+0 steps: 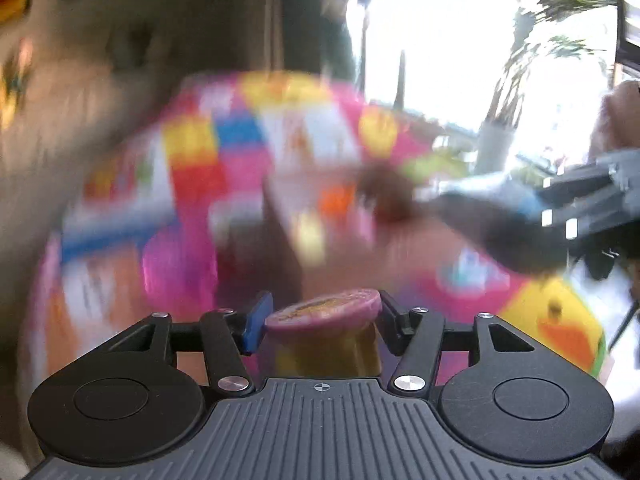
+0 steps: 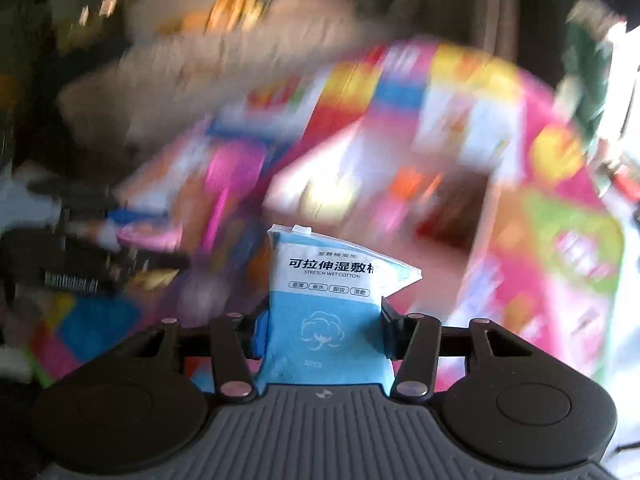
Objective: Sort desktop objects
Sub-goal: 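Lift the wipes pack into the box with the right while the left carries the stamp toy in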
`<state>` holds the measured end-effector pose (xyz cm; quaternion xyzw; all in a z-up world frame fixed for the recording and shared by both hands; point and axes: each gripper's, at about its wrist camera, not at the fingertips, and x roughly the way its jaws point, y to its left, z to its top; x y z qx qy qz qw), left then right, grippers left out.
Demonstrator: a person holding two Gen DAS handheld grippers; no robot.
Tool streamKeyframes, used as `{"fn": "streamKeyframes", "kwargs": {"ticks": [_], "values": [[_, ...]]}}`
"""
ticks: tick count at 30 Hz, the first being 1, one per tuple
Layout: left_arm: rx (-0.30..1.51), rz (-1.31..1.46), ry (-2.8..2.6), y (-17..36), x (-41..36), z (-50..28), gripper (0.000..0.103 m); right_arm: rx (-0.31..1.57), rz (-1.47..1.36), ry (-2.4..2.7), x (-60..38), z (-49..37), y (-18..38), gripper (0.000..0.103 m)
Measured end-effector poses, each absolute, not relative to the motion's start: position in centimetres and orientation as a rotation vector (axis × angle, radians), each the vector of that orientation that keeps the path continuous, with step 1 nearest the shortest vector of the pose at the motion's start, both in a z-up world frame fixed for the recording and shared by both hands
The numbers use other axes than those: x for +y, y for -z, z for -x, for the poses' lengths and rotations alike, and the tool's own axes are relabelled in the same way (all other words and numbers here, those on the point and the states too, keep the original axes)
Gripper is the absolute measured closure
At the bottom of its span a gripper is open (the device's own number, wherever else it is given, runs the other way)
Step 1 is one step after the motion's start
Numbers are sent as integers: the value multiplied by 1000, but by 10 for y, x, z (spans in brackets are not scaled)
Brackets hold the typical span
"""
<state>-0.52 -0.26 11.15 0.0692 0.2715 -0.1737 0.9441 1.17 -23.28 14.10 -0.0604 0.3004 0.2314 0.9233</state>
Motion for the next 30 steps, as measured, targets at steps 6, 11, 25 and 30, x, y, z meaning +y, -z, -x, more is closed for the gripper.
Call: {"fn": "streamKeyframes", "kwargs": {"ticks": [6,11,25,30], "values": [[354,-228,343,-163,-36,-58,43,383,119,-355,-249,-50,-215,53],[413,-212,354,-131,-60,-132,43,445,104,-337,-247,-101,-197,53],[528,-44,296,-86,-6,-136,13,698,67,-334,-236,-183,-103,52],[541,-41,196,-79,20,-97,9,773,52,-378,-218,-185,-77,52]]}}
